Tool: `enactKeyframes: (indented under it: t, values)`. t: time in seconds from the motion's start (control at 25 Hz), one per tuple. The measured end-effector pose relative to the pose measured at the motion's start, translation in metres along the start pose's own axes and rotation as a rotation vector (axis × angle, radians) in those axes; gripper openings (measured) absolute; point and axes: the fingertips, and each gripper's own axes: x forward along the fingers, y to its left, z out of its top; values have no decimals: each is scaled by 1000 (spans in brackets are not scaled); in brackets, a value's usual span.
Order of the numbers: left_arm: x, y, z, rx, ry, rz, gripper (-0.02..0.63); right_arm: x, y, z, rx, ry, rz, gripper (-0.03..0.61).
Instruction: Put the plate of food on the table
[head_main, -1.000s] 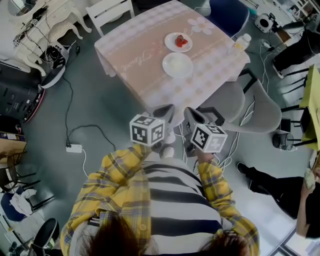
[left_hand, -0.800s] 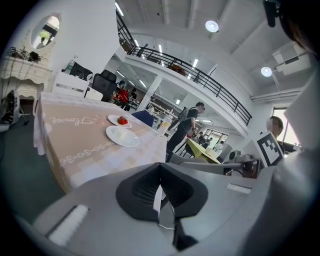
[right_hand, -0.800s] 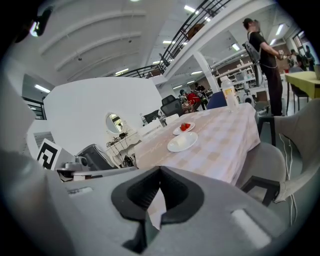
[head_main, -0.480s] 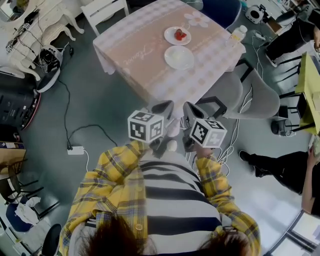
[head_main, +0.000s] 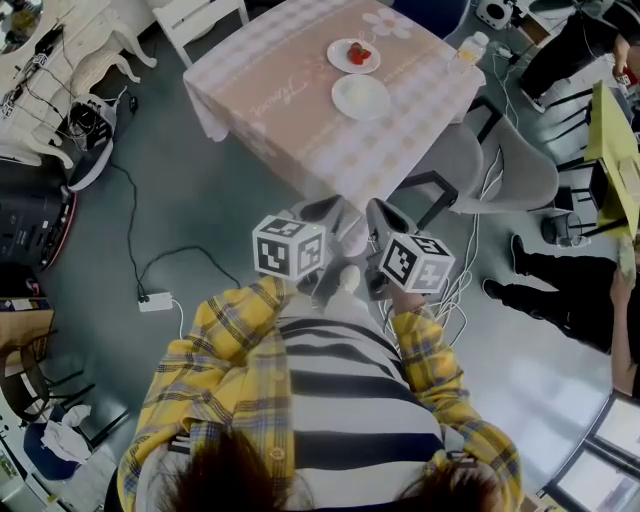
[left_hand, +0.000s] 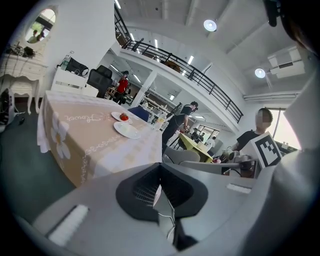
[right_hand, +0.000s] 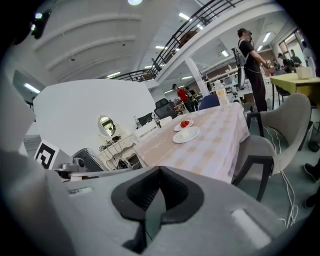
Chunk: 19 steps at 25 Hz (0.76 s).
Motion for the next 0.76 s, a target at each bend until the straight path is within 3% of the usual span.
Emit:
enactKeyframes:
  t: [0.76]
  values:
    - [-13,-11,-13,34,13,-44,3,-20,13,-14,-6,-40,-36,-2]
